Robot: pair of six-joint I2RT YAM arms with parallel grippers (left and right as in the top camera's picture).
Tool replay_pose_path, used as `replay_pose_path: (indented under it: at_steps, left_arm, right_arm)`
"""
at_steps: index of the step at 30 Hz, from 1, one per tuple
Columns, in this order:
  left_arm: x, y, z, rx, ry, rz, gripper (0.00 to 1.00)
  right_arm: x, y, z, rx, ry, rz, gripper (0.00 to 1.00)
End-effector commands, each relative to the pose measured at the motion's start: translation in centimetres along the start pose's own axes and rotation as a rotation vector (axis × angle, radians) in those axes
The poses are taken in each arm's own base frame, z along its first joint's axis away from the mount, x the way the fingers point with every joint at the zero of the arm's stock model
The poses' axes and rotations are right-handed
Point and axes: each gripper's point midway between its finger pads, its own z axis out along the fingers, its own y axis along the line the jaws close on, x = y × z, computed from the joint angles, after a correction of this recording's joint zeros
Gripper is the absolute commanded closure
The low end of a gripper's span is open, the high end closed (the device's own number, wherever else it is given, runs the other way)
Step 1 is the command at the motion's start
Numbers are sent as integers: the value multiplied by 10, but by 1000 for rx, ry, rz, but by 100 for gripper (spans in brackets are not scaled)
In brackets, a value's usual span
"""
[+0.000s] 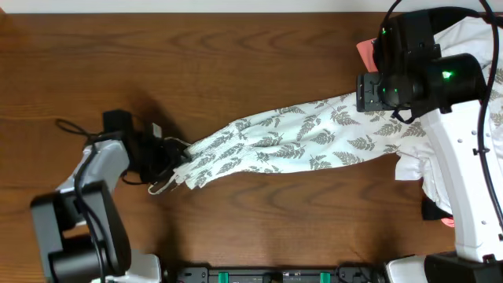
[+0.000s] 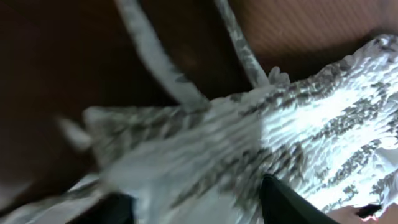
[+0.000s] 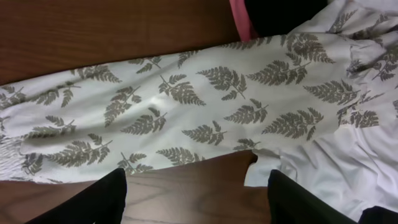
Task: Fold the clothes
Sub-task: 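Grasp the drawstring end with the left gripper and pull it left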
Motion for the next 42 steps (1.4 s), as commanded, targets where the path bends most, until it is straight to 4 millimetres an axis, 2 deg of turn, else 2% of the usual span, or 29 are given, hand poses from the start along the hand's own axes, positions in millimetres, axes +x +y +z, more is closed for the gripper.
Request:
replay_pose_path:
  at_steps: [1, 2, 3, 5, 8, 11, 15, 17, 20, 24, 27, 38, 42]
  left_arm:
    - [-4, -17, 4, 53, 2, 46, 70]
    - [-5, -23, 4, 75, -5, 62, 90]
    - [-7, -29, 2, 100, -15, 77, 94]
    - [-11, -40, -5, 134, -36, 97, 94]
    - [-24, -57, -28, 156, -106, 144, 94]
    - [-41, -81, -71, 177, -239, 199, 94]
    - [-61, -93, -145, 138, -468, 183, 94]
    - [-63, -92, -176, 104, -568, 185, 94]
    - [-62, -76, -217, 26, -709, 148, 94]
    - [-56, -51, -253, -13, -818, 72, 94]
    - [-60, -37, -262, -30, -848, 30, 94]
    - [-90, -20, -270, -110, -914, 35, 94]
    - [-112, -10, -258, -114, -893, 25, 94]
  right_arm:
    - [-1, -5, -6, 7, -18, 21, 30]
    - [-1, -5, -6, 7, -18, 21, 30]
    - [-1, -5, -6, 7, -18, 21, 30]
    - [-1, -5, -6, 7, -18, 20, 31]
    - [-1, -5, -6, 7, -18, 21, 31]
    - [0, -5, -6, 7, -17, 20, 31]
    - [0, -5, -6, 7, -17, 20, 31]
    - [-1, -5, -6, 7, -18, 20, 31]
    - [-1, -5, -6, 7, -18, 20, 31]
    - [-1, -5, -6, 7, -18, 20, 31]
    - [-1, -5, -6, 7, -18, 20, 31]
    - [-2, -5, -6, 6, -24, 14, 30]
    - [-4, -5, -6, 5, -30, 15, 30]
